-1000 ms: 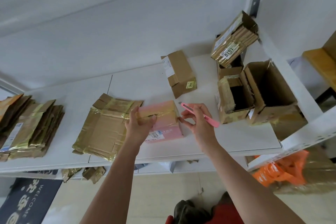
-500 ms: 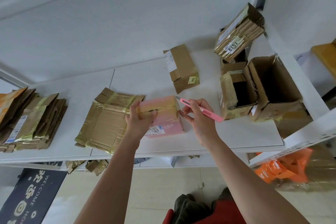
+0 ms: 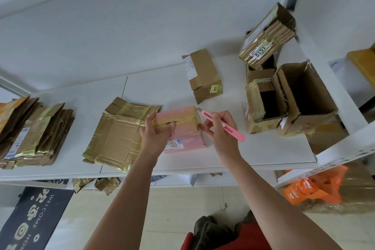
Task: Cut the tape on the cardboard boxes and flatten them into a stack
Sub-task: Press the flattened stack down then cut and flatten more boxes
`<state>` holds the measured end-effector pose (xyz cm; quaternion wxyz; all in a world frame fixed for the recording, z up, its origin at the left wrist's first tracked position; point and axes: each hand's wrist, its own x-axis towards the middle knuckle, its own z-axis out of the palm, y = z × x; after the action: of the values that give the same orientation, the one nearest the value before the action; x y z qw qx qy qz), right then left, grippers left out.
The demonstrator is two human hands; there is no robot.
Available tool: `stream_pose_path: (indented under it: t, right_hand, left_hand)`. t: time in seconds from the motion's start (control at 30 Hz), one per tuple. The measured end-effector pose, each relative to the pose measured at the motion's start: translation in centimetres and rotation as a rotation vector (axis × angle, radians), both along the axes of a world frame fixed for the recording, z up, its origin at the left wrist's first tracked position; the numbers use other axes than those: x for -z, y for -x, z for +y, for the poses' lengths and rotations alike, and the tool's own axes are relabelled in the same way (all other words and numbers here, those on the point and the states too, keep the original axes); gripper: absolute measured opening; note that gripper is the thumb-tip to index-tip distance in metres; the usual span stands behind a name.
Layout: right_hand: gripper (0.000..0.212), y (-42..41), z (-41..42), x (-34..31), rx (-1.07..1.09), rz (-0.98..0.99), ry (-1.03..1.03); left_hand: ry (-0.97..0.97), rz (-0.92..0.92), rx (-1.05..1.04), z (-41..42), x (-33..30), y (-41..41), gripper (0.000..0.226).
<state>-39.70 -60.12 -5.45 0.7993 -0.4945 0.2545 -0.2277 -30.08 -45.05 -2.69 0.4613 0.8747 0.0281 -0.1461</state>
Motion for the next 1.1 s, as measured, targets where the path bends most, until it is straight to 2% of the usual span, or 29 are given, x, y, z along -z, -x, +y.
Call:
stream_pose_path:
  t: [0.43, 1.1]
  right_hand:
    - [0.015, -0.5, 0.0, 0.0, 0.016, 0.013, 0.018]
    - [0.025, 1.1, -0.4, 0.0, -0.098, 0.003, 0.087]
  left_hand:
    - [-0.063, 0.012, 0.013, 0.2, -0.6, 0.3, 0.070]
    - [-0.123, -0.007, 0.011, 0.0, -0.4, 0.4, 0.069]
